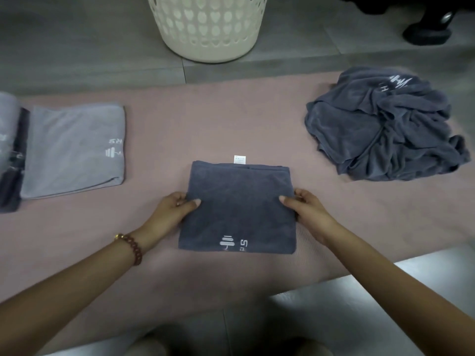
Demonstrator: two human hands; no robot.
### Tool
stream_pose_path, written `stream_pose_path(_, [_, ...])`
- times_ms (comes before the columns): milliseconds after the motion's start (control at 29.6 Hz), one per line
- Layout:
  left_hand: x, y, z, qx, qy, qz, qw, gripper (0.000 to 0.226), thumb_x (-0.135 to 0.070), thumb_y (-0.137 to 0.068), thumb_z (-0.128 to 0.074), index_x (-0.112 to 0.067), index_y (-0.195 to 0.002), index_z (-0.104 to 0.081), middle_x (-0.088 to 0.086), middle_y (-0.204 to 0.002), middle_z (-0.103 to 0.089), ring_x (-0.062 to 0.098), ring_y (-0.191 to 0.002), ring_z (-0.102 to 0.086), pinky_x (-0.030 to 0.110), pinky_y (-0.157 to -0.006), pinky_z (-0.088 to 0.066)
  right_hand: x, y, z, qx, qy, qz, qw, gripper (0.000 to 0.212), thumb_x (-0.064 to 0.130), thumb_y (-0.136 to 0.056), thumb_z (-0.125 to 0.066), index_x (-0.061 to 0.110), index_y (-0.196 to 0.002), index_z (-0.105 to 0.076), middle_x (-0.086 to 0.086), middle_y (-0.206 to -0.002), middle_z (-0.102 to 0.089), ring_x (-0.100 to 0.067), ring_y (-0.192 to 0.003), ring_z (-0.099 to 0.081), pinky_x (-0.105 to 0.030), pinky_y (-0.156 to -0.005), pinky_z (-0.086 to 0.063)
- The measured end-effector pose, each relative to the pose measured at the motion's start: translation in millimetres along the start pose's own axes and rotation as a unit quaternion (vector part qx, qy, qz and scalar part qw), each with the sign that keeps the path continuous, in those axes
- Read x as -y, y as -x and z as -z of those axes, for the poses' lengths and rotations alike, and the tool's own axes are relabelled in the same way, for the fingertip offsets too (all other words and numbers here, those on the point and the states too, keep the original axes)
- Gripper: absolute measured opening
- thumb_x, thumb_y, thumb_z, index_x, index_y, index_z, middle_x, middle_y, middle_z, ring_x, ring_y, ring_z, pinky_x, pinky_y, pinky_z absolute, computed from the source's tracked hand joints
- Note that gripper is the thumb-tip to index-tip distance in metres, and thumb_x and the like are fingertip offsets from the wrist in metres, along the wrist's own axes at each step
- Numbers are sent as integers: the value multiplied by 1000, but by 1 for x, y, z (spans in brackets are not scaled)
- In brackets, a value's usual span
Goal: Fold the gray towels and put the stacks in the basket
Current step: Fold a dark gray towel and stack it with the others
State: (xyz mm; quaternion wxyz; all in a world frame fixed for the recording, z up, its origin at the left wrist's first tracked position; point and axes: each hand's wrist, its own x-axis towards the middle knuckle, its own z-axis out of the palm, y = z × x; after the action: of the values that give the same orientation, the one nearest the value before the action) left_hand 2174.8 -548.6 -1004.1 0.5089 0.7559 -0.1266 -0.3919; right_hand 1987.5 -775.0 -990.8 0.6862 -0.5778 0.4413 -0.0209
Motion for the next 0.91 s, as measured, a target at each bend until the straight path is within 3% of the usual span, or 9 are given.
stream_pose_path(169, [-20,-40,-9,-49,51,-80,994,44,-9,-90,-59,-17,-128,-38,2,-113,-58,12,-97,-59,18,-78,-51,21,-44,-19,-82,86,131,984,50,9,-87,-63,16,-131,-43,-3,-125,-52,-18,-111,-53,-31,-100,-44])
stream_pose_path(237, [-25,-49,-12,-76,-1,-132,988,45,-4,-91,-55,-11,-132,-38,0,-108,-54,12,-91,-57,14,-78,-50,27,-55,-22,-112,140,177,968,33,2,-86,-60,7,-118,-54,-1,-113,-56,-14,-103,-53,-24,-98,-42])
stream_pose_path(338, [-20,-61,-11,-127,-89,-186,970,32,-1,-91,-54,-8,-121,-48,1,-106,-56,16,-90,-55,30,-87,-48,26,-65,-25,-164,198,213,943,16,4,-86,-60,7,-103,-61,-4,-102,-64,-14,-93,-56,-12,-83,-41])
stream_pose_path(473, [-8,-66,-12,-174,-187,-168,952,26,-13,-90,-58,-15,-114,-51,-2,-97,-59,15,-80,-53,26,-73,-41,22,-73,-33,-198,274,186,923,11,16,-90,-57,15,-100,-60,-5,-107,-60,-19,-91,-57,-30,-84,-47])
stream_pose_path(609, [-14,-62,-14,-235,-296,-201,904,36,-17,-86,-61,-11,-120,-52,12,-118,-51,30,-101,-54,40,-90,-44,23,-64,-29,-245,378,239,860,22,23,-90,-57,17,-111,-60,-9,-120,-45,-25,-107,-50,-33,-96,-38])
stream_pose_path(710, [-16,-56,-20,-143,-448,-331,818,46,-33,-89,-46,-14,-130,-50,13,-135,-46,32,-124,-43,46,-102,-34,19,-51,-31,-173,489,376,768,40,35,-93,-45,19,-129,-53,-9,-137,-45,-29,-127,-37,-37,-106,-21])
stream_pose_path(778, [-3,-47,-28,-39,-531,-353,769,57,-49,-92,-31,-20,-140,-41,9,-149,-36,30,-137,-31,53,-110,-22,8,-46,-34,-74,582,395,707,56,50,-92,-33,24,-141,-40,-6,-149,-36,-33,-137,-26,-44,-112,-10])
stream_pose_path(845, [18,-35,-36,9,-583,-342,737,66,-59,-94,-17,-22,-147,-27,7,-156,-22,34,-143,-15,58,-112,-9,-9,-41,-31,-4,637,358,683,67,65,-91,-18,31,-148,-21,-2,-158,-16,-32,-144,-7,-51,-114,0])
stream_pose_path(913, [34,-20,-38,6,-586,-320,744,69,-63,-93,-13,-24,-149,-22,5,-157,-17,36,-143,-10,60,-112,-6,-26,-35,-22,-6,642,317,698,73,72,-86,-4,37,-149,-8,4,-159,0,-25,-145,8,-53,-115,2])
